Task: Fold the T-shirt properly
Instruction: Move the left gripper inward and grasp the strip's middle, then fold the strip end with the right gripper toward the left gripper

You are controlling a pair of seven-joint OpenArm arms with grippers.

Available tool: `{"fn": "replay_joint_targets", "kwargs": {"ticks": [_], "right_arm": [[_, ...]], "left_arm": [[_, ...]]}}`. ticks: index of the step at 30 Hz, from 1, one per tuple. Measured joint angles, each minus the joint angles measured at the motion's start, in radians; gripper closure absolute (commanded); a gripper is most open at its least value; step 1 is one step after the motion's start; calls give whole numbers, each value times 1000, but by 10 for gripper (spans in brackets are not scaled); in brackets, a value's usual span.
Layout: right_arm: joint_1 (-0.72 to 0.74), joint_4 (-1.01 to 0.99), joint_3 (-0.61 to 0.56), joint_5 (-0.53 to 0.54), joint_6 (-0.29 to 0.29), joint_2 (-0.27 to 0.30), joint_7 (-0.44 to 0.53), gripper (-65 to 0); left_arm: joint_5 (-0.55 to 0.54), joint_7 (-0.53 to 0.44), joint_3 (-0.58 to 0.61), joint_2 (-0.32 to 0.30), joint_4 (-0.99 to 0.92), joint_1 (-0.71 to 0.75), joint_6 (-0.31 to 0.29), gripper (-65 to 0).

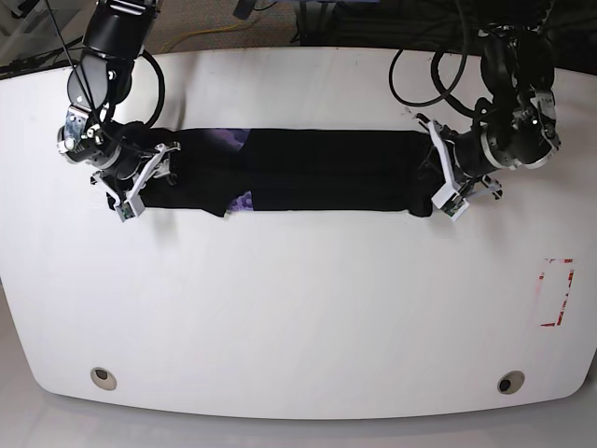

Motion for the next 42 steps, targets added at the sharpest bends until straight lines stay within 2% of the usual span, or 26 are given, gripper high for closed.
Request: {"fn": "replay_joint_targets", "kwargs": {"ticks": [5,13,19,22,31,34,37,40,42], "right_arm": [[0,1,2,2,-6,-7,2,-401],[0,1,2,0,-7,-13,5,-401],[1,2,2,1,-7,-16,5,-401],[0,2,3,0,-7,-16,7,-401],[0,2,2,1,-7,-16,7,-401],[0,2,2,0,-7,-16,7,-401],[0,2,2,1,-7,-16,7,-401],[0,2,2,1,-7,-16,8,-401],[0,2,2,0,-7,-16,7,-401]], "left_arm": [[-19,-18,169,21,0,-69,0,-64],[-9,-8,252,128,-16,-111,0,-67],[-8,-19,283,211,-171,-163,6,-68],[-9,-12,283,218,-237,-185,34,-68],[-8,-44,289,218,-330,-241,39,-74],[-8,-66,326,217,-358,-260,39,-153],[-11,-65,358,219,-385,-280,39,-297],[-12,-73,381,220,-399,-286,39,-389],[-8,-71,389,228,-403,-286,39,-407]]}}
